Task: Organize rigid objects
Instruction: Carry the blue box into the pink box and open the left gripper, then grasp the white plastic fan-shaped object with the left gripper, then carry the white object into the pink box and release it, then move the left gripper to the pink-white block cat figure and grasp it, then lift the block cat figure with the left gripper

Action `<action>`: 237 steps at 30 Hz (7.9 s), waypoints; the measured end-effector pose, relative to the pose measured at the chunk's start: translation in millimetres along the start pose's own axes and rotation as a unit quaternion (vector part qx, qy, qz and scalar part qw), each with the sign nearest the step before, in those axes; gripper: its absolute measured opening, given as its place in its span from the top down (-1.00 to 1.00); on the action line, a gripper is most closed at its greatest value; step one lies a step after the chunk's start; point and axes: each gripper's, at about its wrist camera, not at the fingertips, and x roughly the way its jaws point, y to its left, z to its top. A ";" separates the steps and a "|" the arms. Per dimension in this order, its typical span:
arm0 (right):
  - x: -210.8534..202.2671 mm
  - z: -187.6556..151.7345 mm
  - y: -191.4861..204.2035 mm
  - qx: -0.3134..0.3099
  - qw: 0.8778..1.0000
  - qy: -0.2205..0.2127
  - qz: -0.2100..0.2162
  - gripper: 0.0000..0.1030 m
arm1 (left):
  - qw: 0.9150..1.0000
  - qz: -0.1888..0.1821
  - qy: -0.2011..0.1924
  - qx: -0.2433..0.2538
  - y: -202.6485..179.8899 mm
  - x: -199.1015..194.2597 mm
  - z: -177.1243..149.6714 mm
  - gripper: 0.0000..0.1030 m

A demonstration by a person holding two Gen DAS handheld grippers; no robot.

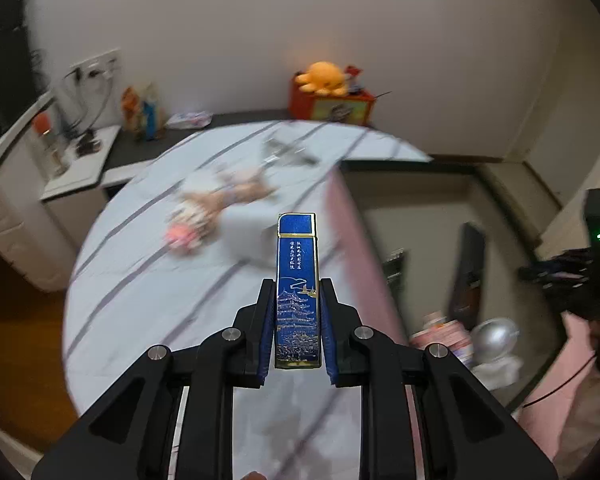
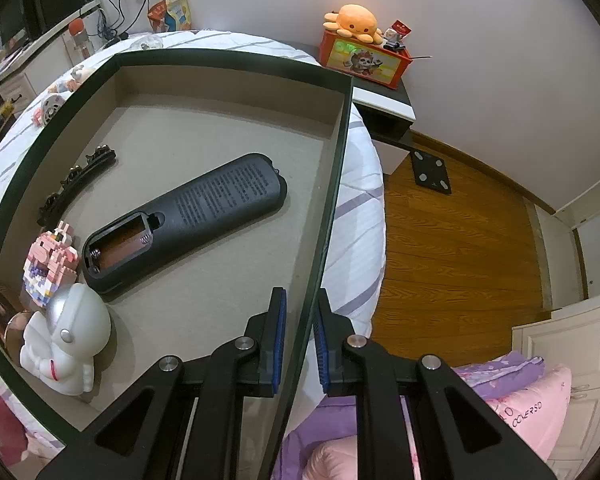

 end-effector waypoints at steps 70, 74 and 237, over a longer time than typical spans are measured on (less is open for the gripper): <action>17.4 8.2 -1.3 -0.018 1.000 0.005 -0.021 0.71 | 0.995 0.084 0.036 -0.033 42.5 110.4 38.6 -0.49; 18.4 8.4 -1.6 -0.019 1.000 0.006 -0.022 0.71 | 0.996 0.063 0.053 -0.024 39.7 112.1 32.0 -0.04; 16.6 34.2 -11.7 -0.019 1.000 0.014 0.002 0.71 | 0.995 0.082 0.044 -0.032 68.4 56.5 9.2 0.15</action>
